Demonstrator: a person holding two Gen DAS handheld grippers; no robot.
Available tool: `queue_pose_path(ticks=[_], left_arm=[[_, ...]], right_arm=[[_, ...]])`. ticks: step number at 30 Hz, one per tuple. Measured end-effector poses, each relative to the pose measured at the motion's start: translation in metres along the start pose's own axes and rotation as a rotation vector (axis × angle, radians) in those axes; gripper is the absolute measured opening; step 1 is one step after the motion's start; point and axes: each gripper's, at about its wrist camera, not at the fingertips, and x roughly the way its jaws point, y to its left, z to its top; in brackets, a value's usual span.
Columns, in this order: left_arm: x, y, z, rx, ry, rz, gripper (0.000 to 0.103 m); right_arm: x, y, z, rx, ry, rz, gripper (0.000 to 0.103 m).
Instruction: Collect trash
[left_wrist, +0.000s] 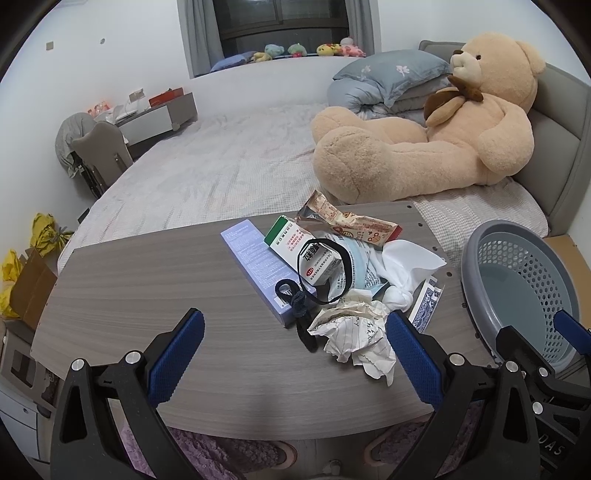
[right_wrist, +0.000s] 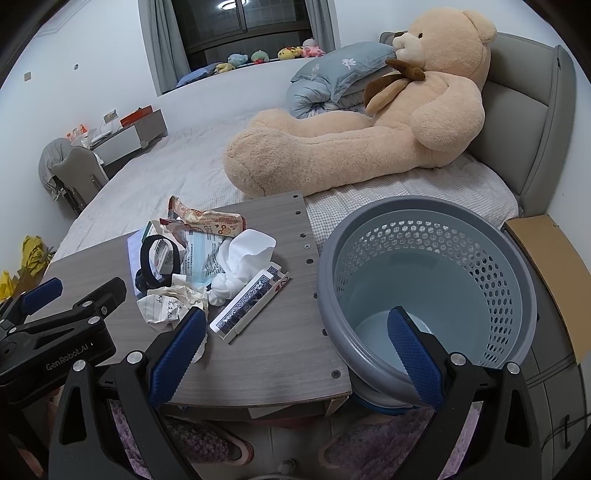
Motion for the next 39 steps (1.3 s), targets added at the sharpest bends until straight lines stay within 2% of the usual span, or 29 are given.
queue_pose_path(ticks=[39], left_arm=[[-0.0013,0.0024,-0.0004,-0.003,-0.004,-0.004,0.097]], right_arm=[[-0.0009,0.0023,0.0001,-0.005,-0.001,-0.002,0.094]])
